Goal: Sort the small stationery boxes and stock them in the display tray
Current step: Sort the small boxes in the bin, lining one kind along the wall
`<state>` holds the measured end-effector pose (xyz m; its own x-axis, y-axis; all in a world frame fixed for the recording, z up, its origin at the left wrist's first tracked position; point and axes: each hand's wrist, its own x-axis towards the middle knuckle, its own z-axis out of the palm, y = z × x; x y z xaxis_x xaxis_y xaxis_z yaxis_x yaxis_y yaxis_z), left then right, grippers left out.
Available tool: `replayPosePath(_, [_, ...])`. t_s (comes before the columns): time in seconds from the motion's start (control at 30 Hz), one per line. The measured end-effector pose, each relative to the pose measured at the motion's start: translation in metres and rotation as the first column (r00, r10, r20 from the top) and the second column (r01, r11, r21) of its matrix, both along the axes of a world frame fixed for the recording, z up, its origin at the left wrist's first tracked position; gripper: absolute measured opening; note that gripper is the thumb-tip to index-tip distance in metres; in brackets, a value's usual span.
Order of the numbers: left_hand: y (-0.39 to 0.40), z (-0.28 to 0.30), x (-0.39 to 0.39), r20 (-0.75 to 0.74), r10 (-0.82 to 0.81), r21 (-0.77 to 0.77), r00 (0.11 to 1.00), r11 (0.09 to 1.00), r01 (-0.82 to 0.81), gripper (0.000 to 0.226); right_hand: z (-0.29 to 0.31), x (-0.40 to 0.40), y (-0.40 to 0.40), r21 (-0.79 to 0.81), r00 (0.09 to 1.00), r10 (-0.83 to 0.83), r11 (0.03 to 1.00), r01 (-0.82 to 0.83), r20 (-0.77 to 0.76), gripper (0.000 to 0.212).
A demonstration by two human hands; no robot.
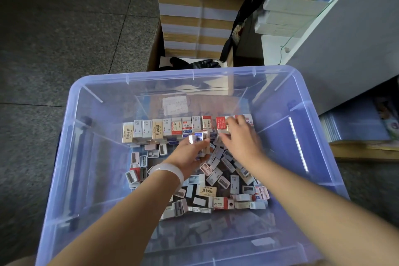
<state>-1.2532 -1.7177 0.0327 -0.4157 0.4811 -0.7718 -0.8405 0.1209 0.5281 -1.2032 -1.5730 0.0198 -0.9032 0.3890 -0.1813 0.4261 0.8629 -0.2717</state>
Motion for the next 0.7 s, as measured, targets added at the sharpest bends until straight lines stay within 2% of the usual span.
replayPosePath(0.07, [-0.001,-0.001,0.000,-0.011,-0.005,-0.016,1.000,1.000,0.005,0.016,0.000,0.003,0.001,0.001,0.993,0.084,0.996,-0.084,0.087,0.047])
replayPosePath(0.13, [-0.003,-0.003,0.000,-0.025,-0.026,-0.035,0.999,0.999,0.025,0.022,-0.001,0.001,0.001,-0.019,0.995,0.056,0.998,-0.055,0.083,0.045])
replayPosePath(0.27, [-0.007,-0.005,-0.001,-0.051,-0.064,-0.071,0.997,0.996,0.060,0.025,-0.004,-0.007,0.001,-0.036,0.996,0.062,0.998,-0.060,0.068,0.021])
replayPosePath(0.33, [-0.007,-0.005,-0.001,-0.051,-0.055,-0.089,0.997,0.995,0.050,0.022,-0.002,-0.006,0.004,-0.118,0.997,0.054,0.992,-0.047,0.053,0.012])
replayPosePath(0.4, [-0.007,-0.004,-0.002,-0.051,-0.056,-0.096,0.997,0.994,0.051,0.022,0.001,-0.003,0.007,-0.274,0.996,-0.091,0.958,0.086,-0.006,0.007])
replayPosePath(0.47, [-0.006,-0.003,-0.001,-0.056,-0.071,-0.091,0.996,0.994,0.066,0.025,0.003,-0.003,0.010,-0.480,0.921,-0.385,0.821,0.310,-0.063,0.006])
replayPosePath(0.53, [-0.005,-0.003,0.001,-0.072,-0.090,-0.088,0.993,0.993,0.084,0.027,0.000,-0.007,0.010,-0.666,0.756,-0.655,0.569,0.483,-0.012,0.006])
replayPosePath(0.6, [-0.004,-0.003,0.003,-0.081,-0.100,-0.092,0.992,0.991,0.093,0.028,-0.005,-0.013,0.005,-0.765,0.570,-0.816,0.303,0.569,0.101,0.017])
replayPosePath(0.63, [-0.004,-0.003,0.003,-0.084,-0.102,-0.093,0.991,0.991,0.094,0.028,-0.008,-0.016,0.001,-0.775,0.512,-0.848,0.227,0.589,0.140,0.023])
replayPosePath(0.67, [-0.003,-0.003,0.003,-0.086,-0.104,-0.091,0.991,0.991,0.096,0.029,-0.013,-0.018,-0.005,-0.765,0.498,-0.852,0.210,0.609,0.163,0.024])
replayPosePath(0.7, [-0.003,-0.004,0.003,-0.090,-0.106,-0.089,0.990,0.991,0.098,0.029,-0.017,-0.020,-0.012,-0.737,0.524,-0.836,0.248,0.629,0.166,0.019])
